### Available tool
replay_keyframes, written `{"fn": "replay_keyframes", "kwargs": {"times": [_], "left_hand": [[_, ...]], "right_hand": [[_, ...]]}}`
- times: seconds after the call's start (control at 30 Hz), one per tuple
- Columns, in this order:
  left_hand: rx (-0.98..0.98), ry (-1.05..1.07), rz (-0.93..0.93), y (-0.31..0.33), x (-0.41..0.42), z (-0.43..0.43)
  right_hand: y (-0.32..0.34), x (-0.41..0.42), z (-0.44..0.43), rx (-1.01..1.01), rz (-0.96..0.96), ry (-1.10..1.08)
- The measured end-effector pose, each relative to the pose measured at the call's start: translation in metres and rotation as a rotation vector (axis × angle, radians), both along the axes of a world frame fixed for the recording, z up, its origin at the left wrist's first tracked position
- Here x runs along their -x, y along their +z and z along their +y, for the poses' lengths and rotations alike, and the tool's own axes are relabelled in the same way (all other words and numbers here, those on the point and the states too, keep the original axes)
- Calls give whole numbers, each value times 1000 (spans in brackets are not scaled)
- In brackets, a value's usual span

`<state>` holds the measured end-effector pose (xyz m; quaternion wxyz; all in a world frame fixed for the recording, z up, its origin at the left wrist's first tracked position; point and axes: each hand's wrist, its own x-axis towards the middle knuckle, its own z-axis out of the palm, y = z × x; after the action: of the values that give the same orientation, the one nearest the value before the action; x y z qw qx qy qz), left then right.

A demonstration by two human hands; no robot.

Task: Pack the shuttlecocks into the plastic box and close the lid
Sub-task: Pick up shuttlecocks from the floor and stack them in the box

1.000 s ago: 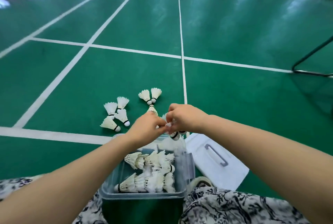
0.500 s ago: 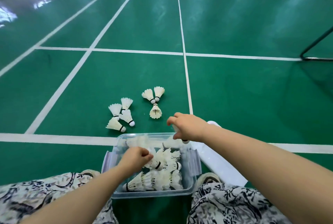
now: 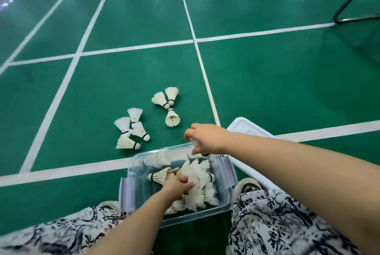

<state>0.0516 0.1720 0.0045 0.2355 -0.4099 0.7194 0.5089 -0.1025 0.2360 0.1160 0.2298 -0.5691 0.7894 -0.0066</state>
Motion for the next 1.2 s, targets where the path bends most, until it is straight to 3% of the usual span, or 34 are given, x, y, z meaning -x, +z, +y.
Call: {"fn": "replay_keyframes", "kwargs": {"times": [0.3,0.37,0.43,0.53,0.63,0.8,0.9,1.0,1.2], "left_hand": [[140,-228,-2,14,-3,-8],[160,-167,86,30,1,-19],[155,28,257,53,8,-38],[-58,92,425,95,14,-63],[-274,10,447,122,13,-67],[-139,-115,424,125,10,-55],[-216,-122,423,119,4,-54],[-311,-66,447,116,2,-54],[-279,108,471,114,5,-57]], "right_hand": [[-1,-4,-7,-57,-37,27],[2,-6,-8,-83,-95,-1],[7,-8,-9,-81,-178,-44],[15,-12,-11,10,-280,-96],[21,-19,-16,134,-350,-147],[24,-29,-18,152,-429,-148],[21,-27,-16,126,-471,-156],[16,-24,-19,126,-561,-216],[18,-21,-23,200,-769,-433]]}}
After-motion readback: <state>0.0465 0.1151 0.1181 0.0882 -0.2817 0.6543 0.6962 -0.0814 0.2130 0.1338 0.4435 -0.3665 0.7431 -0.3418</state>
